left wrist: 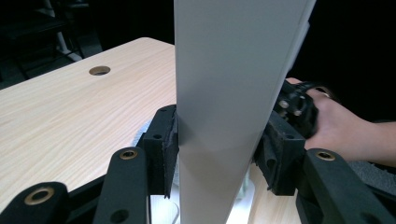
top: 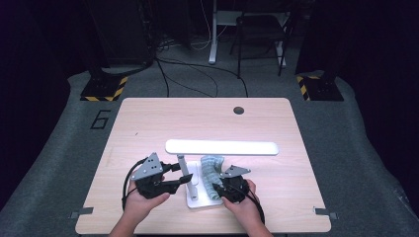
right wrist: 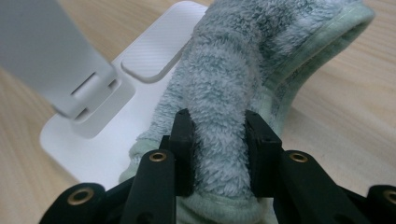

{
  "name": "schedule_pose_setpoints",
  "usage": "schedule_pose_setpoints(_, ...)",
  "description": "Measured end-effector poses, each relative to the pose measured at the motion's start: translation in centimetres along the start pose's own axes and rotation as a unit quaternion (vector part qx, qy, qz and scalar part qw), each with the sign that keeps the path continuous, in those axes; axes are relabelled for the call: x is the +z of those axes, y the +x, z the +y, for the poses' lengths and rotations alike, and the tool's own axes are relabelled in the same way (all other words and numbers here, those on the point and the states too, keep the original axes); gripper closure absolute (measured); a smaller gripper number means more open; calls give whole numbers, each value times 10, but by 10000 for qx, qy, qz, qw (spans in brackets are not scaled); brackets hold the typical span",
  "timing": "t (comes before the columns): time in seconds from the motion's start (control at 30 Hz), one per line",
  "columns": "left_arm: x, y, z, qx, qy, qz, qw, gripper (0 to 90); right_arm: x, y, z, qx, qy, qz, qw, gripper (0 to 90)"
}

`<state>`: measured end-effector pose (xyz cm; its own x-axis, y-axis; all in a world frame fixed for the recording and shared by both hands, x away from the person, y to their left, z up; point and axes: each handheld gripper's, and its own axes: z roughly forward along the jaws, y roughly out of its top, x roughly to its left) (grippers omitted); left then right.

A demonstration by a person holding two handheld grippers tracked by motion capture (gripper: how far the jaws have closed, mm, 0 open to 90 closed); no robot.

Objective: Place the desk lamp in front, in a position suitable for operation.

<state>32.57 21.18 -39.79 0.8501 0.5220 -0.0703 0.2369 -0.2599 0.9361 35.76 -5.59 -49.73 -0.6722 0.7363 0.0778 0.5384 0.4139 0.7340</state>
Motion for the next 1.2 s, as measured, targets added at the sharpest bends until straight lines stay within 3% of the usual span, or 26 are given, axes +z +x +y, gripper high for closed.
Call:
schedule_pose_setpoints(0.17,0,0,0,-15,-15,0,10000,531,11,-7,12,-119,54,-50,9999,685)
schedule_pose_setpoints(0.43,0,0,0,50,-10,12,10000,531,29,-17,29,-98,80,-197,9997,687)
schedule_pose_setpoints(0.77,0,1,-1,55,-8,-17,10000,532,48,-31,52,205,138,-347,9991,686)
schedule_pose_setpoints(0.87,0,1,-1,61,-3,-27,10000,532,54,-37,58,129,111,-389,9991,686)
schedule_pose_setpoints(0.93,0,1,-1,50,-11,-20,10000,532,57,-37,61,252,123,-450,9986,686)
schedule_pose_setpoints(0.97,0,1,-1,57,1,-32,10000,532,58,-40,63,164,118,-422,9989,686)
schedule_pose_setpoints(1.07,-1,1,-1,91,-17,-27,10000,533,61,-43,65,310,108,-439,9985,685)
schedule_pose_setpoints(1.1,0,1,-1,87,-36,-15,10000,533,62,-45,67,231,159,-420,9987,685)
schedule_pose_setpoints(1.2,0,1,-1,94,-39,-8,9999,533,66,-49,71,297,153,-469,9983,685)
